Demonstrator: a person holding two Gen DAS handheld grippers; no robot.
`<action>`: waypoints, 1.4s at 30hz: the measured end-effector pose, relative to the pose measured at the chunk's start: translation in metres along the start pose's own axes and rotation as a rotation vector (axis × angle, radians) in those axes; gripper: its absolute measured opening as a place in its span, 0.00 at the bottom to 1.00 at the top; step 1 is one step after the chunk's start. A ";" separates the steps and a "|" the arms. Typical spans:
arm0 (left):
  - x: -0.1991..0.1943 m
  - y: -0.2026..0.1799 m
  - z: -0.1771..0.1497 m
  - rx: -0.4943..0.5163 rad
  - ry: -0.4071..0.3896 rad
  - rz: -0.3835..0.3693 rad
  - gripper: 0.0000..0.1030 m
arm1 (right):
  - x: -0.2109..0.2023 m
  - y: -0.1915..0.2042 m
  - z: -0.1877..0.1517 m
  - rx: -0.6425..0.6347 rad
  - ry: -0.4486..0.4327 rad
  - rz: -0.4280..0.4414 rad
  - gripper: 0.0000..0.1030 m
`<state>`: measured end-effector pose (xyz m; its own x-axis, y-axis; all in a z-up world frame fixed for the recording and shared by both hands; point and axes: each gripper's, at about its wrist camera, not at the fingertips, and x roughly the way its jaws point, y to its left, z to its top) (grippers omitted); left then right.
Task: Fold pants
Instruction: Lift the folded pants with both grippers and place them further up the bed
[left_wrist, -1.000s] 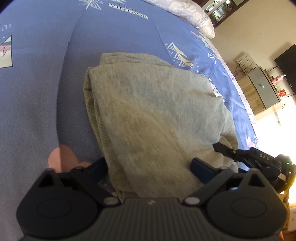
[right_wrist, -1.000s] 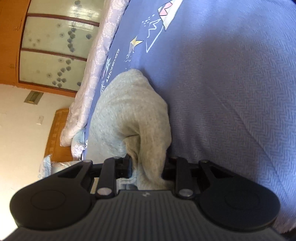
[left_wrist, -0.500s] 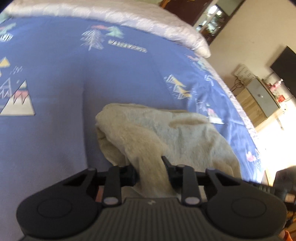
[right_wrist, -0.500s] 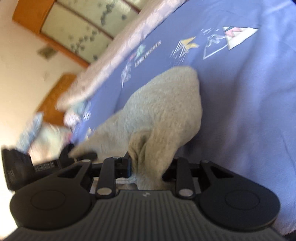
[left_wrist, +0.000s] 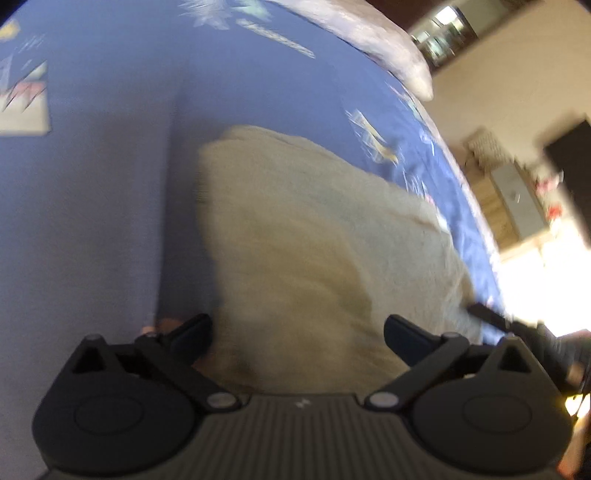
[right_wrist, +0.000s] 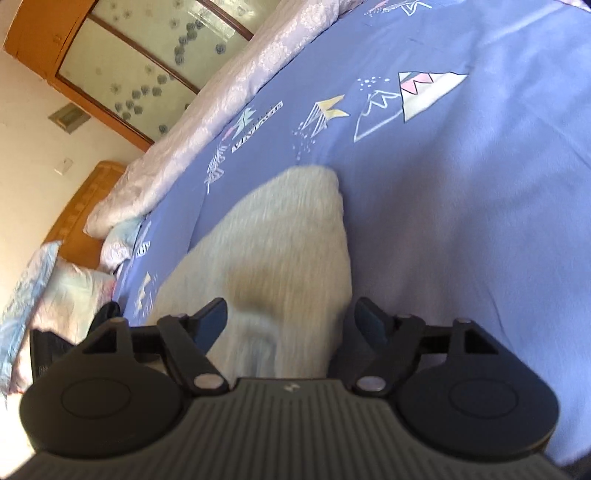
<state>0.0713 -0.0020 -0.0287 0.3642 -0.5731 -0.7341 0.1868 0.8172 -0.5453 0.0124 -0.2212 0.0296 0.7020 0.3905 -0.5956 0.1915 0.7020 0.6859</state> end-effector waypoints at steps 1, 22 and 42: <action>0.005 -0.012 -0.004 0.044 0.009 0.015 0.90 | 0.010 -0.002 0.004 0.013 0.009 -0.007 0.77; -0.096 -0.046 0.110 0.265 -0.343 0.120 0.47 | 0.046 0.148 0.065 -0.388 -0.160 0.157 0.31; 0.085 0.060 0.239 0.070 -0.243 0.478 0.79 | 0.293 0.100 0.132 -0.291 -0.033 -0.069 0.46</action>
<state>0.3310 0.0128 -0.0268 0.6223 -0.1123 -0.7747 0.0060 0.9903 -0.1387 0.3281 -0.1153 -0.0216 0.7169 0.3201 -0.6194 0.0376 0.8693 0.4928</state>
